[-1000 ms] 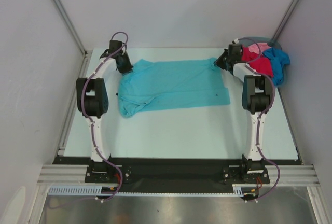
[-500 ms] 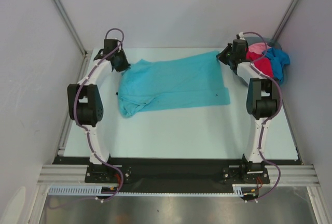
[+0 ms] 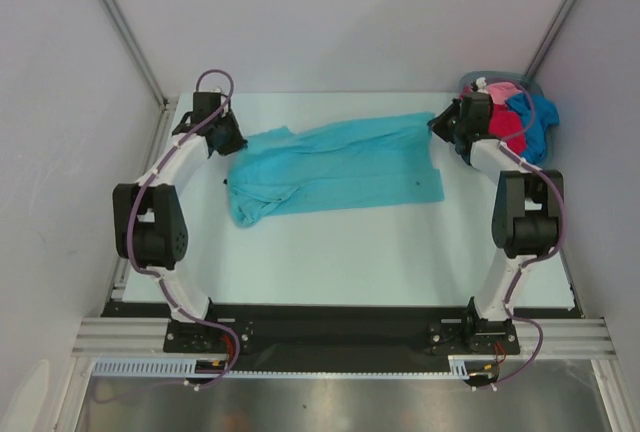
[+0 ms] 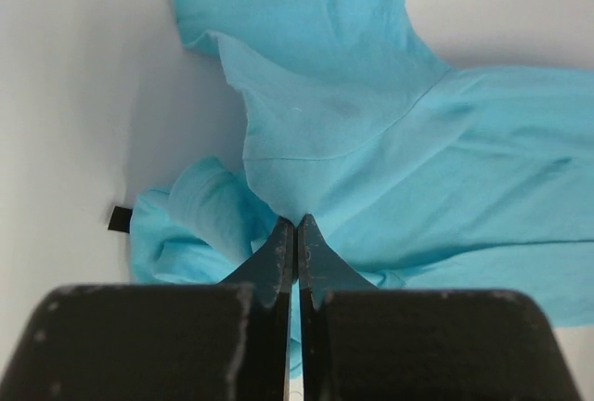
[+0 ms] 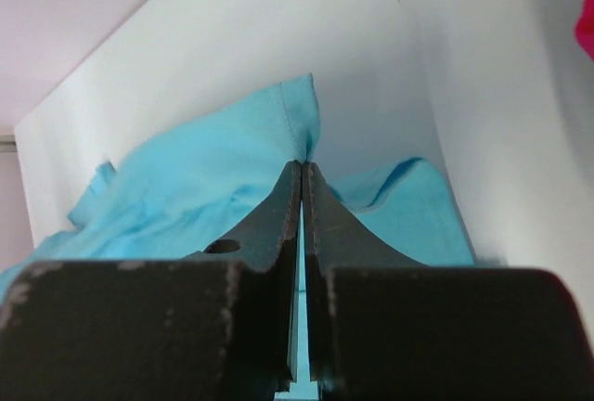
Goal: Fold and stack the t-shirts
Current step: Fold the tshirt
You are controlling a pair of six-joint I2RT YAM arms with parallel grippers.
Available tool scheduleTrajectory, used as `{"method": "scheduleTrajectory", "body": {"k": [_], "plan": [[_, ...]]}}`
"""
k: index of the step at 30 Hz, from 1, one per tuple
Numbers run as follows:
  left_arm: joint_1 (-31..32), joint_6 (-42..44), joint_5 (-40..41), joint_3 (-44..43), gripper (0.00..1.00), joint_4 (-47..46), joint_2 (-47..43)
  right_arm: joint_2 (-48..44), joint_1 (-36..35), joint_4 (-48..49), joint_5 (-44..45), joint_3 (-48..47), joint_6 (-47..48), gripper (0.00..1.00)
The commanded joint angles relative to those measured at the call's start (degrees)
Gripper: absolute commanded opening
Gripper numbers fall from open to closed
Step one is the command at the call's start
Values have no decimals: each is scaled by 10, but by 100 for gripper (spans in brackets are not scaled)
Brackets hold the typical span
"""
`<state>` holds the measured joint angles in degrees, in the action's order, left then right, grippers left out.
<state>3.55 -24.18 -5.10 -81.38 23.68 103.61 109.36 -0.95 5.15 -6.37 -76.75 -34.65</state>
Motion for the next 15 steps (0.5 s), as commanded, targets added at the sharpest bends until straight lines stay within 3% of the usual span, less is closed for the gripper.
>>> {"method": "scheduleTrajectory", "body": {"k": [1, 15], "plan": [[6, -12, -1, 23, 0, -31, -67, -63, 5, 35, 11, 26, -13, 0], [5, -14, 13, 144, 0, -45, -173, -209, 4, 69, 61, 250, -88, 0]]}}
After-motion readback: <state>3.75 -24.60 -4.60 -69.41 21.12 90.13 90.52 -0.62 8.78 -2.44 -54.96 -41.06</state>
